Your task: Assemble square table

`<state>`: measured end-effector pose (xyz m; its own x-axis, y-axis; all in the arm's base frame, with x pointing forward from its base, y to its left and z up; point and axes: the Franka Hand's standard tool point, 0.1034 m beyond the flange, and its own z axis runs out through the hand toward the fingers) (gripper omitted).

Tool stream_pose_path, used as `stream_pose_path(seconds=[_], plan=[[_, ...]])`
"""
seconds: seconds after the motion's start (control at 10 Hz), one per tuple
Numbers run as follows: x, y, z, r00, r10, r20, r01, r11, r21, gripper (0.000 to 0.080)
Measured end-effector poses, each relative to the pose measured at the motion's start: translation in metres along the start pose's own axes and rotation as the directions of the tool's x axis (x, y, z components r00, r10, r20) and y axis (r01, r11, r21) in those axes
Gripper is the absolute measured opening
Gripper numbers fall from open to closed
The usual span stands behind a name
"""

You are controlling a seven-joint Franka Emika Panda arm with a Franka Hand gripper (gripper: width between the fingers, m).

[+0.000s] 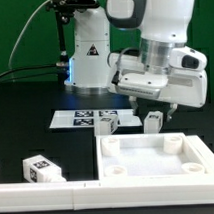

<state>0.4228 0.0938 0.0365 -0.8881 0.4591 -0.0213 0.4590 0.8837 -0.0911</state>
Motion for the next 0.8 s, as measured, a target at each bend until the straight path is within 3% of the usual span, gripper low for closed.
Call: stream_pose_path(seconds=[0.1, 0.2, 0.3, 0.4, 0.8], plan=[[-0.008, 0.002, -0.010, 0.997, 0.080, 0.023, -0.080, 0.997, -0.007, 0.0626], [-0.017, 0.006, -0.018, 0.988, 0.148, 0.042, -0.147, 0.989, -0.021, 0.0643], [-0.021, 0.015, -0.026, 0.937, 0.346, 0.053, -0.343, 0.938, -0.048, 0.0648], [-0.027, 0.023, -0.033, 0.917, 0.393, 0.060, -0.389, 0.918, -0.071, 0.0648], [-0.023, 0.026, -0.029, 0.775, 0.631, 0.021, -0.627, 0.773, -0.096, 0.0649]])
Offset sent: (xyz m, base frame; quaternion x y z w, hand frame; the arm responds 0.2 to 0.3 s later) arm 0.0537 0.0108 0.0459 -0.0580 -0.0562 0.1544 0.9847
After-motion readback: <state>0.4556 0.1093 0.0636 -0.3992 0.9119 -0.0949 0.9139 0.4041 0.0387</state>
